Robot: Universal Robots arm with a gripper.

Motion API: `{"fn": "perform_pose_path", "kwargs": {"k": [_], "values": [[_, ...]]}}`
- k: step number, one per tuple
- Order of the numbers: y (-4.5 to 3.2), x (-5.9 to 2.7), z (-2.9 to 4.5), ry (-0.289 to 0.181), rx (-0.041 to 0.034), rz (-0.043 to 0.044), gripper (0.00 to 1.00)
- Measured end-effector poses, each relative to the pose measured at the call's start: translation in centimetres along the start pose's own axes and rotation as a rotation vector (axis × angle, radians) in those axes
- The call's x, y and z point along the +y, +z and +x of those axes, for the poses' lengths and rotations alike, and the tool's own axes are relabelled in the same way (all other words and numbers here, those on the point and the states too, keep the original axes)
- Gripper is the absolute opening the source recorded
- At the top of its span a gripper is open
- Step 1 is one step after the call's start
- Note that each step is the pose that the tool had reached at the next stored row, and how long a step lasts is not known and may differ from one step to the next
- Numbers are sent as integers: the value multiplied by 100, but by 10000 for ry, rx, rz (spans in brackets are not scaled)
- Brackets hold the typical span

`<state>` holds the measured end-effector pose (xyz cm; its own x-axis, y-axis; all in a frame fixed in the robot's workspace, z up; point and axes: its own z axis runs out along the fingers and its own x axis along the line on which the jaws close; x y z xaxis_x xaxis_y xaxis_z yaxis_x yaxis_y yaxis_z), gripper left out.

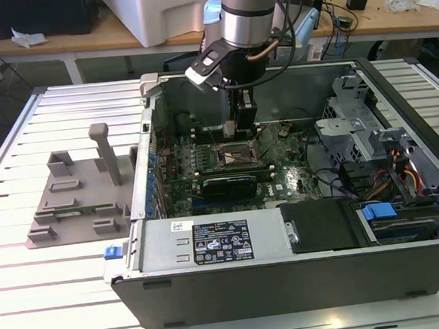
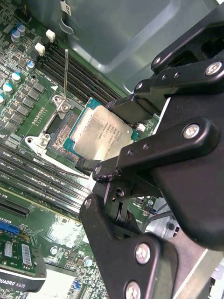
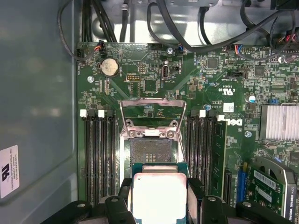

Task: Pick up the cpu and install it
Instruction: 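Place the cpu into insertion slot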

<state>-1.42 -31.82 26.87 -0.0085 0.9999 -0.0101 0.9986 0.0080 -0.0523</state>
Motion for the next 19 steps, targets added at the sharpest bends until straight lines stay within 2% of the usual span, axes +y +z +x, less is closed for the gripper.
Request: {"fn": "perform_pose_path", "kwargs": {"k": [19], "values": [[38,2,1,143,8,2,55]]}}
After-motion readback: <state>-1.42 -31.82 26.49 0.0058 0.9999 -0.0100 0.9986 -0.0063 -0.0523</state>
